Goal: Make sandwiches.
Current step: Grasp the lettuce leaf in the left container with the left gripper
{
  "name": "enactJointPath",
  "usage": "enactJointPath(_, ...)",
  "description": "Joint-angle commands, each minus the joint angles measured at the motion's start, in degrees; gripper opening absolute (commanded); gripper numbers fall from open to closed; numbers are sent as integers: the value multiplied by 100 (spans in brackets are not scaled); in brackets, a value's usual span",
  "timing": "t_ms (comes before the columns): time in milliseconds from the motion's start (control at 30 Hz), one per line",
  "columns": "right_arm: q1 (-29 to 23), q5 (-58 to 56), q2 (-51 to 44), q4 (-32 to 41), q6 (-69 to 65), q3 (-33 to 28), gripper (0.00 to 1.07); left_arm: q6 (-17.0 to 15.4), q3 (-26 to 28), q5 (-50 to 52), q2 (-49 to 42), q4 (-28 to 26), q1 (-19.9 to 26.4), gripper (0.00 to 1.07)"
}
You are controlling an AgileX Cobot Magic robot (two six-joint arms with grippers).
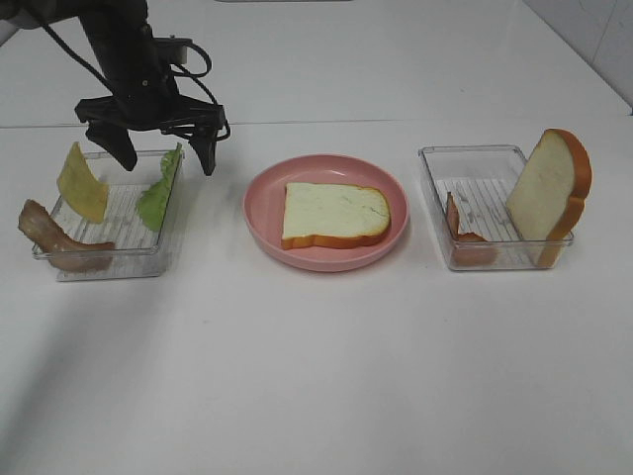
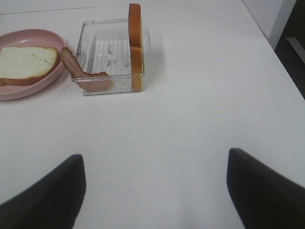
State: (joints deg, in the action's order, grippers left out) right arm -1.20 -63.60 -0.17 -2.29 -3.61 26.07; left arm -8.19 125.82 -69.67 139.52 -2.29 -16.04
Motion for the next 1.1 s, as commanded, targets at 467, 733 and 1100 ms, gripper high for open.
enactJointPath(467,11,57,-189,11,52,-11,76,11,17,-476,69,29,-6,43)
enactJointPath(733,11,57,-189,11,52,-11,76,-6,17,-504,69,6,-6,27)
enactJointPath(1100,11,63,-189,11,52,-11,76,40,195,-584,40,57,-6,0)
